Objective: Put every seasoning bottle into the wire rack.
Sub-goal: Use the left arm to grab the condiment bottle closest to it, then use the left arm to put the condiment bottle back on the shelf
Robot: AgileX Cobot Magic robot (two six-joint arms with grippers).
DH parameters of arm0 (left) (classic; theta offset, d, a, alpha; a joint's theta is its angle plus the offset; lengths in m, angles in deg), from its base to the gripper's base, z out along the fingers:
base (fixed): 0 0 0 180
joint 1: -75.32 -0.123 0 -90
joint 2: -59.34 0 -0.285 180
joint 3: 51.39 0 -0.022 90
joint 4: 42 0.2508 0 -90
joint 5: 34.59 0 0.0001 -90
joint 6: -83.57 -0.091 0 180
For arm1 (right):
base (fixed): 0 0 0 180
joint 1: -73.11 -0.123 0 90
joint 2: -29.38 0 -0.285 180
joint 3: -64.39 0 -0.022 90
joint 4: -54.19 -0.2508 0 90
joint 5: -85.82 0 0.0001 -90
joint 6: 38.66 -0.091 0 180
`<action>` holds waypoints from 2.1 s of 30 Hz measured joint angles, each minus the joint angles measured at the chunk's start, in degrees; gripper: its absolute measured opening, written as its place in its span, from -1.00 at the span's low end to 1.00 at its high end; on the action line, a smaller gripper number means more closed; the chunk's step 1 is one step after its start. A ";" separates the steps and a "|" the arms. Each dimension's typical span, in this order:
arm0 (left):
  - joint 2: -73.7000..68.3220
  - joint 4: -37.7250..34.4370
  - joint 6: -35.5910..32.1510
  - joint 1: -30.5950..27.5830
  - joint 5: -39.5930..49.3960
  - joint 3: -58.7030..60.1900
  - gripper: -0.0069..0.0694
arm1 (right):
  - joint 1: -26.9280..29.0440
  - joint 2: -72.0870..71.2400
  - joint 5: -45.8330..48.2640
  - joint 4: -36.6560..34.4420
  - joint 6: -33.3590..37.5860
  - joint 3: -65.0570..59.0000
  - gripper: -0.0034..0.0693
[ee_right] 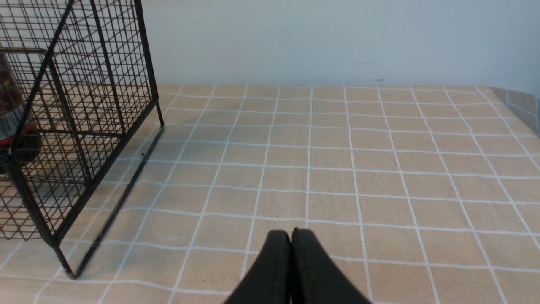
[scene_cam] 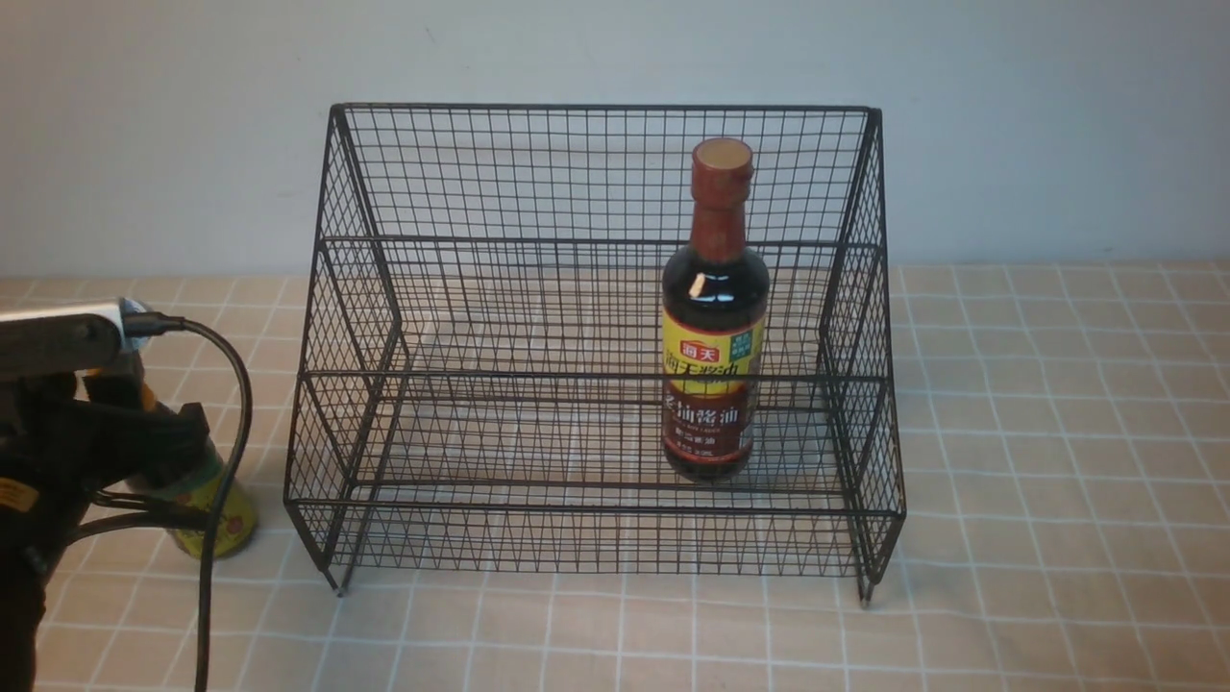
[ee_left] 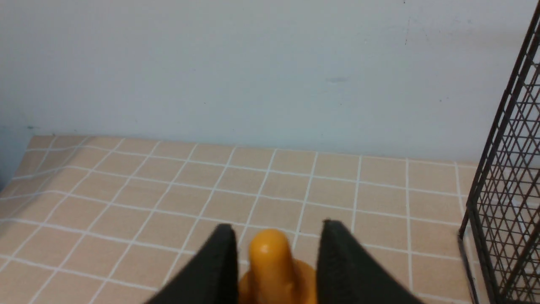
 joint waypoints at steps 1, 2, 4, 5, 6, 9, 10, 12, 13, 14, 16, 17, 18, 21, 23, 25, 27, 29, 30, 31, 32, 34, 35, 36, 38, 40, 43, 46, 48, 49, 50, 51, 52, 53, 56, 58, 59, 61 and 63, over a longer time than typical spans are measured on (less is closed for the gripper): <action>0.24 0.31 0.41 0.00 0.30 0.00 -0.51 | 0.00 0.00 0.00 0.00 0.00 0.00 -0.94; 0.31 0.47 0.41 0.00 0.44 0.00 -0.51 | 0.00 0.00 0.00 0.00 0.00 0.00 -0.94; 2.43 1.07 0.20 0.05 2.87 0.13 -0.50 | 0.00 0.00 0.00 0.00 0.00 0.00 -0.94; 3.93 1.34 0.14 0.05 4.67 0.19 -0.50 | 0.00 0.00 0.00 0.00 0.00 0.00 -0.94; 6.18 2.01 -0.19 0.05 7.09 0.11 -0.50 | 0.00 0.00 0.00 0.00 0.00 0.00 -0.94; 12.43 2.79 -0.85 0.05 14.23 -1.81 -0.50 | 0.00 0.00 0.00 0.00 0.00 0.00 -0.94; 14.30 3.02 -1.00 0.05 16.54 -2.95 -0.50 | 0.00 0.00 0.00 0.00 0.00 0.00 -0.94; 18.95 3.74 -1.26 0.05 22.79 -5.72 -0.50 | 0.00 0.00 0.00 0.00 0.00 0.00 -0.94; 21.18 4.23 -1.34 0.05 26.08 -7.34 -0.50 | 0.00 0.00 0.00 0.00 0.00 0.00 -0.94; 23.33 4.78 -1.34 0.05 29.33 -8.70 -0.50 | 0.00 0.00 0.00 0.00 0.00 0.00 -0.94; 26.40 5.81 -1.34 0.05 34.21 -11.86 -0.50 | 0.00 0.00 0.00 0.00 0.00 0.00 -0.94; 28.14 6.37 -1.34 0.05 36.85 -13.22 -0.50 | 0.00 0.00 0.00 0.00 0.00 0.00 -0.94; 29.37 6.74 -1.28 0.19 38.71 -14.48 -0.50 | 0.00 0.00 0.00 0.00 0.00 0.00 -0.94; 33.35 7.14 -0.36 1.82 43.31 -17.57 -0.50 | 0.00 0.00 0.00 0.00 0.00 0.00 -0.94; 35.13 7.09 0.60 4.15 44.66 -18.08 -0.50 | 0.00 0.00 0.00 0.00 0.00 0.00 -0.94; 35.51 7.09 1.50 6.56 45.10 -18.15 -0.50 | 0.00 0.00 0.00 0.00 0.00 0.00 -0.94; 35.02 7.09 2.13 10.66 45.40 -18.20 -0.50 | 0.00 0.00 0.00 0.00 0.00 0.00 -0.94; 33.74 7.09 2.11 13.27 45.30 -18.20 -0.50 | 0.00 0.00 0.00 0.00 0.00 0.00 -0.94; 32.89 7.09 2.11 14.44 44.82 -18.20 -0.50 | 0.00 0.00 0.00 0.00 0.00 0.00 -0.94; 31.37 7.09 2.11 16.04 43.62 -18.20 -0.50 | 0.00 0.00 0.00 0.00 0.00 0.00 -0.94; 30.84 7.09 2.11 16.54 43.04 -18.20 -0.50 | 0.00 0.00 0.00 0.00 0.00 0.00 -0.94; 28.30 7.09 2.11 18.44 40.23 -18.20 -0.50 | 0.00 0.00 0.00 0.00 0.00 0.00 -0.94; 26.21 7.09 2.11 19.52 37.91 -18.20 -0.50 | 0.00 0.00 0.00 0.00 0.00 0.00 -0.94; 24.74 7.09 2.11 20.08 36.45 -18.20 -0.50 | 0.00 0.00 0.00 0.00 0.00 0.00 -0.94; 21.90 7.09 2.11 20.66 34.21 -18.20 -0.50 | 0.00 0.00 0.00 0.00 0.00 0.00 -0.94; 19.31 7.09 2.11 20.86 33.29 -18.20 -0.50 | 0.00 0.00 0.00 0.00 0.00 0.00 -0.94; 16.08 7.09 2.11 20.91 33.54 -18.20 -0.50 | 0.00 0.00 0.00 0.00 0.00 0.00 -0.94; 14.18 7.09 2.11 20.91 35.19 -18.20 -0.50 | 0.00 0.00 0.00 0.00 0.00 0.00 -0.94; 13.27 7.09 2.11 20.91 36.75 -18.20 -0.50 | 0.00 0.00 0.00 0.00 0.00 0.00 -0.94; 12.98 7.09 2.11 20.91 37.43 -18.20 -0.50 | 0.00 0.00 0.00 0.00 0.00 0.00 -0.94; 12.81 7.09 2.11 20.91 38.14 -18.20 -0.50 | 0.00 0.00 0.00 0.00 0.00 0.00 -0.94; 12.54 7.09 2.11 20.91 38.95 -18.20 -0.50 | 0.00 0.00 0.00 0.00 0.00 0.00 -0.94; 12.31 7.09 2.11 20.91 39.98 -18.20 -0.49 | 0.00 0.00 0.00 0.00 0.00 0.00 -0.94; 12.14 7.09 2.11 20.91 40.46 -18.20 -0.48 | 0.00 0.00 0.00 0.00 0.00 0.00 -0.94; 11.42 7.09 2.11 20.91 42.03 -18.20 -0.36 | 0.00 0.00 0.00 0.00 0.00 0.00 -0.94; 11.07 7.09 2.11 20.91 42.49 -18.57 -0.18 | 0.00 0.00 0.00 0.00 0.00 0.00 -0.94; 10.86 7.09 2.11 20.91 42.98 -18.60 -0.11 | 0.00 0.00 0.00 0.00 0.00 0.00 -0.94; 10.54 7.09 2.11 20.91 43.92 -18.60 0.06 | 0.00 0.00 0.00 0.00 0.00 0.00 -0.94; 10.43 7.09 2.11 20.91 44.46 -18.60 0.20 | 0.00 0.00 0.00 0.00 0.00 0.00 -0.94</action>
